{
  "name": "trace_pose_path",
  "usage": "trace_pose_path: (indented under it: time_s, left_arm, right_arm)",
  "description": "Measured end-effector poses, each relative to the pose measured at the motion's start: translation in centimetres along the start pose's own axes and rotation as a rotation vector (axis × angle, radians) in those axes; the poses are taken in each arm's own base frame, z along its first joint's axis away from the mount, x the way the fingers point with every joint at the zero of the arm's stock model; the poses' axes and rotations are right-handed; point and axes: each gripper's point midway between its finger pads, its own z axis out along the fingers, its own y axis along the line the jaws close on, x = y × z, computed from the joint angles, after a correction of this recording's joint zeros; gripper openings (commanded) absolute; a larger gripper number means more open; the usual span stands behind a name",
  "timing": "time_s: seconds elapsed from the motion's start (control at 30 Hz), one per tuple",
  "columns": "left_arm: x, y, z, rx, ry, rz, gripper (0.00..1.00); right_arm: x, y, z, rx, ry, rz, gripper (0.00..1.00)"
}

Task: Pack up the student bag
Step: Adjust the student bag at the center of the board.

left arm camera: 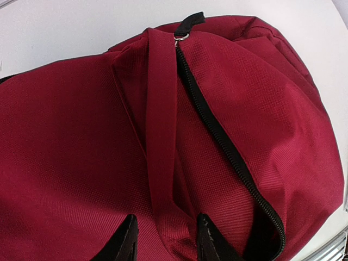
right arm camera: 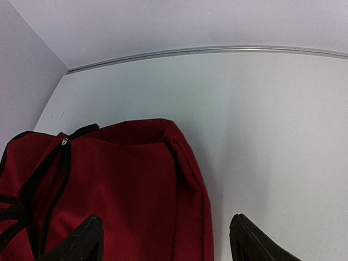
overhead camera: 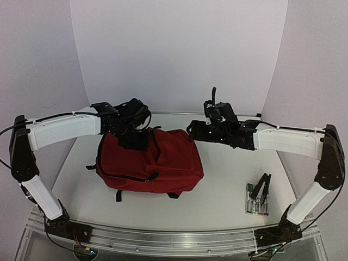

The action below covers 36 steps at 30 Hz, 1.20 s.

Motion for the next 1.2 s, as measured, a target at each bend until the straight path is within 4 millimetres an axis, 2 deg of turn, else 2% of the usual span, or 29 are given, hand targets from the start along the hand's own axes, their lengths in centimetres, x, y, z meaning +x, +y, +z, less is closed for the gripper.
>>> trace_pose_path:
  time_s: [0.2, 0.3, 0.43, 0.6, 0.8, 0.93, 1.07, 1.2]
  left_arm:
    - [1.0, 1.1, 0.2, 0.078, -0.007, -0.075, 0.24]
    - [1.3, 1.7, 0.1, 0.131, -0.013, -0.125, 0.24]
    - [1.3, 1.9, -0.2, 0.204, -0.028, -0.172, 0.23]
    - [1.2, 1.7, -0.5, 0.257, -0.044, -0.196, 0.23]
    - [1.1, 1.4, -0.5, 0.294, -0.055, -0.203, 0.23]
    - [0.8, 0.8, -0.6, 0.329, -0.064, -0.204, 0.24]
    - [0.2, -0.1, -1.0, 0.385, -0.075, -0.219, 0.32]
    - [-0.5, -1.3, -1.8, 0.449, -0.081, -0.218, 0.38]
  right_arm:
    - [1.0, 6.9, -1.8, -0.098, 0.0, -0.059, 0.75]
    - [2.0, 9.5, -1.5, -0.12, 0.011, -0.089, 0.77]
    - [4.3, 11.6, -0.3, -0.096, 0.049, -0.155, 0.74]
    - [6.5, 12.6, 1.4, -0.027, 0.085, -0.232, 0.66]
    - [6.8, 11.5, 3.8, 0.132, 0.085, -0.3, 0.17]
    - [5.2, 11.4, 3.9, 0.202, 0.047, -0.315, 0.0]
    - [2.9, 11.8, 2.7, 0.214, -0.005, -0.295, 0.0]
    - [1.1, 11.5, 0.5, 0.2, -0.036, -0.271, 0.0]
